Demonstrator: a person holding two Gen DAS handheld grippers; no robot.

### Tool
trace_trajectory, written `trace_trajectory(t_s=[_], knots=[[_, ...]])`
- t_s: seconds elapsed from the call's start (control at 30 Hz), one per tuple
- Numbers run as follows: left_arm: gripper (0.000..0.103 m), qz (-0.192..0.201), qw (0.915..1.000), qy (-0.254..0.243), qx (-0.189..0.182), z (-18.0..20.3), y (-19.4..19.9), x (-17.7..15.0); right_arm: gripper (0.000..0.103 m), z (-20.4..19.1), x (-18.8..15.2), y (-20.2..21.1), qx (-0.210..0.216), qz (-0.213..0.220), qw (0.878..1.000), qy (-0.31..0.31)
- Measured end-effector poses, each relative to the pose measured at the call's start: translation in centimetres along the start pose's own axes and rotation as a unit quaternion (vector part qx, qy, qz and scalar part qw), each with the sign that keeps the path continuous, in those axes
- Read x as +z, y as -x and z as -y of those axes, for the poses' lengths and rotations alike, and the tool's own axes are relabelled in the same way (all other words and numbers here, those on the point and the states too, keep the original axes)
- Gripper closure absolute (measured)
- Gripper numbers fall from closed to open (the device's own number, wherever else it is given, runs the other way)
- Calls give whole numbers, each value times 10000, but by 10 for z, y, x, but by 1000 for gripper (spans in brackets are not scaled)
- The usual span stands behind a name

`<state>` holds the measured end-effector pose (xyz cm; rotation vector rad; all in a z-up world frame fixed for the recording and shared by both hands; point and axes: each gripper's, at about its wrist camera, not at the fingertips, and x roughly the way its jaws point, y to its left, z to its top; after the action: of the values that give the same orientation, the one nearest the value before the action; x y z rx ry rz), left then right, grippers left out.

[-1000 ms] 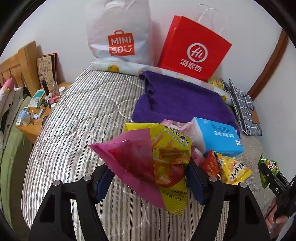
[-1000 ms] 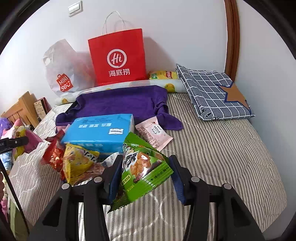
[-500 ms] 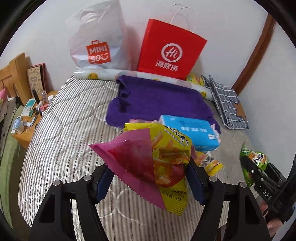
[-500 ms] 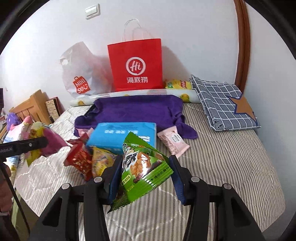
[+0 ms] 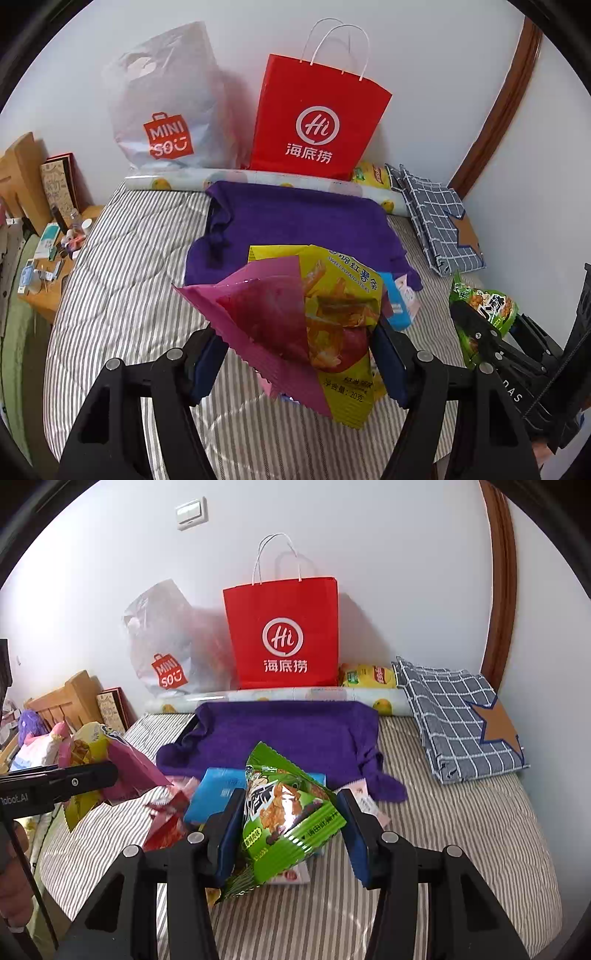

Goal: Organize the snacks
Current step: 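Lift and carry both held bags over the purple towel with both tools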

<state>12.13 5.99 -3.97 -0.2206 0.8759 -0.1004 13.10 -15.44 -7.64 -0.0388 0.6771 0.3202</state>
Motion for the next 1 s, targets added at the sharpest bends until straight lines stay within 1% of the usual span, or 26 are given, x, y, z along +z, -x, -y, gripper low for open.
trace_trajectory(t_s=[0.4, 0.57, 0.77, 1.0], knots=[[32, 32, 10000, -4, -18, 6, -20, 41, 56, 12, 45, -19, -41, 174, 9998, -20], [32, -3, 10000, 33, -35, 3, -30, 56, 56, 12, 64, -30, 40, 272, 9996, -17], [32, 45, 9999, 99, -57, -8, -40, 76, 56, 9, 76, -54, 43, 221, 9997, 44], [32, 57, 9999, 136, -14, -24, -55, 94, 56, 19, 87, -76, 0, 241, 9997, -54]])
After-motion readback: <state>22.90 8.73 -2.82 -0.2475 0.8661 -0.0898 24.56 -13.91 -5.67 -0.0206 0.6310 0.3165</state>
